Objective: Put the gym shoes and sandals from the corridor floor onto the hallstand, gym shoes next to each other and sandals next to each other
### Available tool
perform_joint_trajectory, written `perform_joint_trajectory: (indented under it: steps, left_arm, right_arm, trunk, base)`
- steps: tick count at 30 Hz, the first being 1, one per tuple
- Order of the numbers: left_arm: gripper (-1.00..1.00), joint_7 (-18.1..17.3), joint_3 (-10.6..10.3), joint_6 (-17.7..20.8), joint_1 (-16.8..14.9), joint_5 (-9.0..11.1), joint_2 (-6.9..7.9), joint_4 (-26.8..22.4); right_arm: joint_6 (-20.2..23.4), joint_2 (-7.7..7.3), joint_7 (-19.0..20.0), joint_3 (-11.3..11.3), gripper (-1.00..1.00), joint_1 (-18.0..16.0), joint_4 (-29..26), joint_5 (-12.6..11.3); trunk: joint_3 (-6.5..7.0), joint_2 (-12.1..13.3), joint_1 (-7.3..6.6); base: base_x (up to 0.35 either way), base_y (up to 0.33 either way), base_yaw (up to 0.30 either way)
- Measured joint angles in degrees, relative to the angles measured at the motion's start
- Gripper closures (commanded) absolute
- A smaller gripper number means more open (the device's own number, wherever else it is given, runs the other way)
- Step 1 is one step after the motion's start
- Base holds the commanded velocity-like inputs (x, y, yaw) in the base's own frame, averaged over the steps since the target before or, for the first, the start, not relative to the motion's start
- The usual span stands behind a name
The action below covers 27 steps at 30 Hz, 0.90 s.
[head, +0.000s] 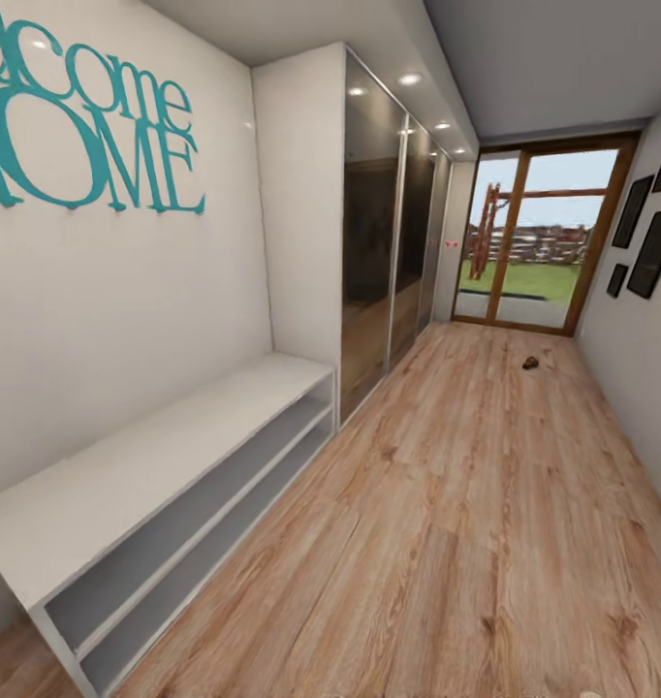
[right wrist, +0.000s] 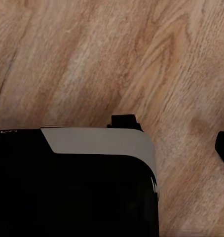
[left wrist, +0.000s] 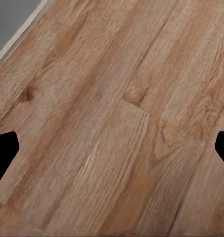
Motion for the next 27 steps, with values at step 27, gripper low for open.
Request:
perform_joint_trajectory:
  steps: [27]
  left_arm:
    - [-1.00, 0.00, -0.16, 0.10, -1.91, -0.36, -0.22, -1.67]
  right_arm:
    - [0.00, -0.45, -0.01, -8.00, -1.00, 0.00, -0.33, -0.03]
  trunk:
    - [0.01, 0.00, -0.05]
  base:
    - [0.189, 0.013, -0.063]
